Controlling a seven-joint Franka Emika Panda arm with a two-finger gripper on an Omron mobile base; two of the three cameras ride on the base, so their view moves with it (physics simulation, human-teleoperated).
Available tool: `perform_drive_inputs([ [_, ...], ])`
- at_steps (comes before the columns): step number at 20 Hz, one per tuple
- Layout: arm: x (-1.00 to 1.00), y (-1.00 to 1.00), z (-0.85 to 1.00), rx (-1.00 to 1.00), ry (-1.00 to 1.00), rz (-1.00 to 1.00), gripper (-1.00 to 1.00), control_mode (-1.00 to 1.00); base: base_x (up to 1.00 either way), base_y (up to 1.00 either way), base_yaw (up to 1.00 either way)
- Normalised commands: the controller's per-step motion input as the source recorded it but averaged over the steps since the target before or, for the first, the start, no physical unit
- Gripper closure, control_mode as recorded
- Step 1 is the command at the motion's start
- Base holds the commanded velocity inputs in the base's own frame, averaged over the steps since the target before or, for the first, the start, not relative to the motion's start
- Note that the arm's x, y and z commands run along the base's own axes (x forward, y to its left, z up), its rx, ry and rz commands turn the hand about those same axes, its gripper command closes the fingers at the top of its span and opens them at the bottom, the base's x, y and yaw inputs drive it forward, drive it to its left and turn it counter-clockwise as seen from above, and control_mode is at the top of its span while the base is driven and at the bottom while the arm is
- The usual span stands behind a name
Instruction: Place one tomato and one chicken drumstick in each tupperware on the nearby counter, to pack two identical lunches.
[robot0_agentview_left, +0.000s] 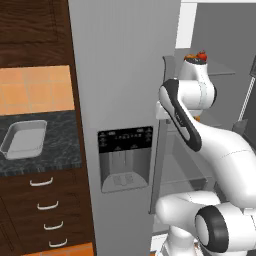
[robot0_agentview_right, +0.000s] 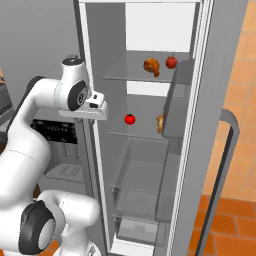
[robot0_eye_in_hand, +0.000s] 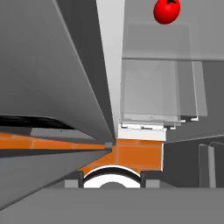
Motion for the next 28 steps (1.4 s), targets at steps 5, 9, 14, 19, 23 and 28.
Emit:
perform_drive_inputs([
  [5, 0.00, 0.00, 0.00, 0.00, 0.00, 0.00, -1.00, 1.00, 0.00, -0.04, -0.01],
  [9, 0.00, 0.00, 0.00, 0.00, 0.00, 0.00, -1.00, 1.00, -0.01, -0.41, -0.17],
  [14, 0.00, 0.00, 0.00, 0.00, 0.00, 0.00, -1.00, 1.00, 0.08, -0.29, -0.14],
  [19, 0.00, 0.00, 0.00, 0.00, 0.00, 0.00, -1.00, 1.00, 0.37, -0.34, 0.06],
  [23, 0.00, 0.00, 0.00, 0.00, 0.00, 0.00, -1.00, 1.00, 0.48, -0.23, 0.12],
  [28, 0.00, 0.00, 0.00, 0.00, 0.00, 0.00, -1.00, 1.00, 0.31, -0.33, 0.08],
])
